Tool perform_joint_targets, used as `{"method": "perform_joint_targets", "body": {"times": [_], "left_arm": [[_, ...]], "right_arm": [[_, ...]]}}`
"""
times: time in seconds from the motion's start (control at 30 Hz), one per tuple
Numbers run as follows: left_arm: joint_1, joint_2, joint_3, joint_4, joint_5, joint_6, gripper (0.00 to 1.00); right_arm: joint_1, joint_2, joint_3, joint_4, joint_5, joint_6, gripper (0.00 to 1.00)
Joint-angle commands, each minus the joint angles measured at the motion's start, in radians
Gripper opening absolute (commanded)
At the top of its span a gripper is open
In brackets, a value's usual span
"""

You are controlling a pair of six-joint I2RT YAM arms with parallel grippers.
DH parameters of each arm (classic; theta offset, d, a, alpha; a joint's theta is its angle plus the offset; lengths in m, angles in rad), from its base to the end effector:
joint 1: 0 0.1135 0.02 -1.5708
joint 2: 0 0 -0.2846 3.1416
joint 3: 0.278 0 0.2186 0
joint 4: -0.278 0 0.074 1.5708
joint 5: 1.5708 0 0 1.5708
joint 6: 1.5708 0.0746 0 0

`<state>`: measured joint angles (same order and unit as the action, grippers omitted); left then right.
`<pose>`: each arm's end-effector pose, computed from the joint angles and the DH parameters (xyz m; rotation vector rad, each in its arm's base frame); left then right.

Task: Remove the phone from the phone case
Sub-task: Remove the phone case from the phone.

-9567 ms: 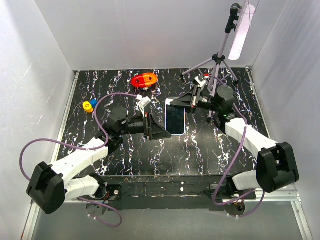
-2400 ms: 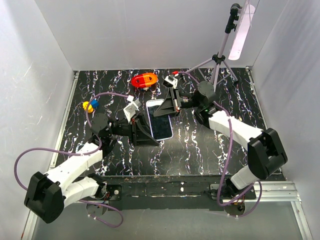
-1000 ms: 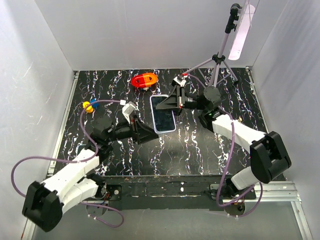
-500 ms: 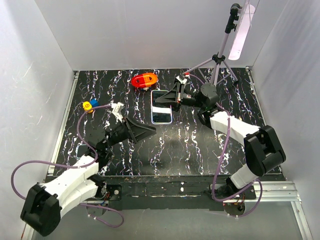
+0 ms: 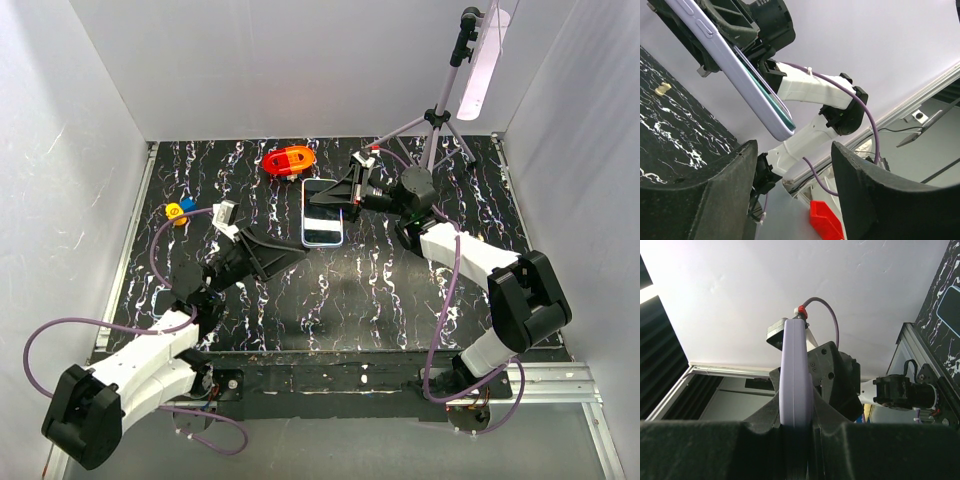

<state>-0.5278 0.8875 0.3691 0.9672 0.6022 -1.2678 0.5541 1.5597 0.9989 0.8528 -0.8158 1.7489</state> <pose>0.1296 -0.1245 0.3409 0.1286 1.4411 -1.8652 0.2661 0.2286 0.3731 0.1341 1.8860 2.2956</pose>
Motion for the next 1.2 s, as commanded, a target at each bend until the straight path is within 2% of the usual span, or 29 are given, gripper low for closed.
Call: {"method": "perform_joint_targets", "body": {"times": [0.0,0.37,0.73,0.8,0.87,1.03,1.17], "left_arm": [[-0.006,-0.001,-0.004,0.03,-0.021,0.007,0.57],[-0.006,0.033,-0.001,0.061,-0.039,-0.007,0.46],[-0.006,0.048,-0.012,0.082,-0.03,-0.004,0.27],[-0.006,0.048,-0.019,0.096,-0.021,0.001,0.23],[-0.006,0.051,-0.016,0.117,-0.004,0.007,0.13],[-0.005,0.065,-0.009,0.127,0.024,0.014,0.04],[-0.006,0.079,-0.022,0.152,0.019,0.013,0.01]], "right_arm": [[0.01,-0.038,0.026,0.055,0.017,0.008,0.01],[0.024,-0.043,0.015,0.066,0.017,0.004,0.01],[0.041,-0.038,0.017,0.097,0.023,0.03,0.01],[0.041,-0.035,0.014,0.121,0.029,0.053,0.01],[0.044,-0.032,0.01,0.138,0.029,0.083,0.01],[0.049,-0.033,-0.003,0.19,0.033,0.136,0.01],[0.059,-0.03,-0.006,0.253,0.04,0.191,0.01]]}}
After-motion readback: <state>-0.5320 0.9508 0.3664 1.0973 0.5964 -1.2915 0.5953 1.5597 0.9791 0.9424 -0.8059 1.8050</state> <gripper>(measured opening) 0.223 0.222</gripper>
